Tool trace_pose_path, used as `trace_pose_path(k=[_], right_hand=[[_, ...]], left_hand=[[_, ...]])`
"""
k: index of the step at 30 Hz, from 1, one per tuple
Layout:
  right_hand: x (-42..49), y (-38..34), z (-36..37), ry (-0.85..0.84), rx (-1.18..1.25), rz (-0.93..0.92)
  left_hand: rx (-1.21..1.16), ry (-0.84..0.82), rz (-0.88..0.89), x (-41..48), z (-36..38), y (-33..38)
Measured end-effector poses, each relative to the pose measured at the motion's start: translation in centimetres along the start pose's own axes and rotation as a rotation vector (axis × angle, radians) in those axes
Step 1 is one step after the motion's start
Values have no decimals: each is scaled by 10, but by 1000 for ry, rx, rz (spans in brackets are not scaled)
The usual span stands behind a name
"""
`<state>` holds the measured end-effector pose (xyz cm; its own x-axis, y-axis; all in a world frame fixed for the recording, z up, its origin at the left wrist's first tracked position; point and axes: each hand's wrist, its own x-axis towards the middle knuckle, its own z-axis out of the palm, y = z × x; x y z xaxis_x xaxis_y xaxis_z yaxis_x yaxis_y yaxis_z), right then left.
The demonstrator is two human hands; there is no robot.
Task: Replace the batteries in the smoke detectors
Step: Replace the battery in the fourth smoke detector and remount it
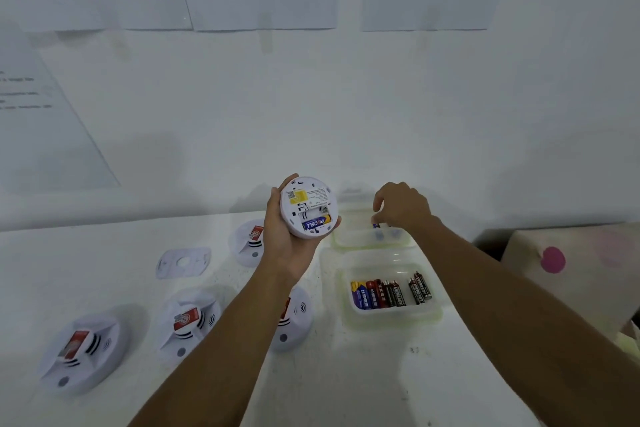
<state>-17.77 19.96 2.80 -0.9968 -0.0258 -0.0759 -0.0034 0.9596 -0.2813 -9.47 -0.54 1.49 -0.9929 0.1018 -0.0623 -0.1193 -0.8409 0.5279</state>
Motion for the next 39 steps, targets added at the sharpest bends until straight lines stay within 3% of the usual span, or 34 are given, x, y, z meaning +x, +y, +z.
trace_pose_path(k=[5,10,17,23,27,39], right_hand=[[9,-4,9,-61,36,29],[11,0,4,-64,326,29],[-50,-18,-32,1,822,-247],[-113,-38,-40,-55,1064,-367],[-138,-49,-26,-70,1015,-392],[-174,-67,11,110,893,-308]], left_hand=[[4,11,0,3,-2,2],[-1,19,12,2,-3,4],[8,21,-1,-7,5,0],[55,30,20,-26,10,-4],[112,43,55,-42,12,-8],[320,27,143,-92,15,-15]])
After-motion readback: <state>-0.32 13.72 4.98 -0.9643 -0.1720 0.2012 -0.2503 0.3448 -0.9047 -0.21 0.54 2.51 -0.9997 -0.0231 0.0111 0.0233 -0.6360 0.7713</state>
